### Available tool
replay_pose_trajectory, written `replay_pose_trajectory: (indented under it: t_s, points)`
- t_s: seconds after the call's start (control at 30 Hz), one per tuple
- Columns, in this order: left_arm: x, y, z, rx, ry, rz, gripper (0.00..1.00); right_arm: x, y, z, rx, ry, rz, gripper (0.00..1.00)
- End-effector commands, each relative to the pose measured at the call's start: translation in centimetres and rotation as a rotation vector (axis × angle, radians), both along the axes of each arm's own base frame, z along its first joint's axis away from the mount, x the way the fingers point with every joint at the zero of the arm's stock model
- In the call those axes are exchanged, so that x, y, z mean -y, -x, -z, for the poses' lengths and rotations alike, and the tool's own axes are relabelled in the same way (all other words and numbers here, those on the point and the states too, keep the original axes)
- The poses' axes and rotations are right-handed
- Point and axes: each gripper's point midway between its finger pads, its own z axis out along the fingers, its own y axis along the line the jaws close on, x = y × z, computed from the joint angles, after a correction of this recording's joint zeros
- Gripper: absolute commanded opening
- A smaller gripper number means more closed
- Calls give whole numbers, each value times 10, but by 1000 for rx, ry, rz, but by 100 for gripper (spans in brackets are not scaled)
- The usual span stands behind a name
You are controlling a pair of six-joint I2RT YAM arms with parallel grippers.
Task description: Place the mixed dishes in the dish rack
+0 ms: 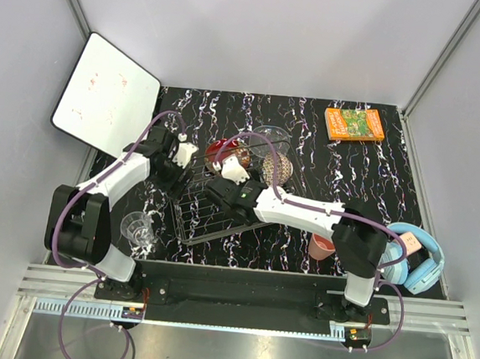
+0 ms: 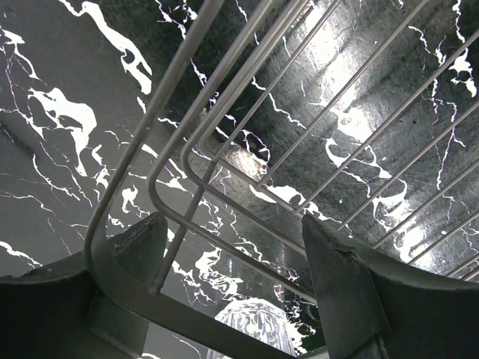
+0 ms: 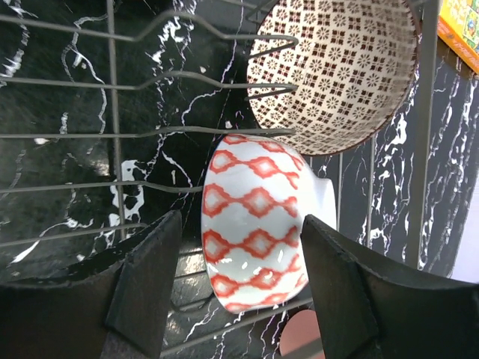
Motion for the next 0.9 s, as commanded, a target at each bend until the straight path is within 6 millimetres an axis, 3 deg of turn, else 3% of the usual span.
replay_pose_trajectory:
  t_s: [0.0, 0.47, 0.87]
  points:
    - [14, -11, -16, 92, 54, 49, 75, -8, -10, -12, 69, 13, 9, 73]
    - [15, -8, -13, 89, 64, 46, 75, 14, -16, -20, 135, 71, 53, 75]
    - [16, -6, -13, 86, 70, 45, 74, 62, -23, -39, 168, 58, 147, 76]
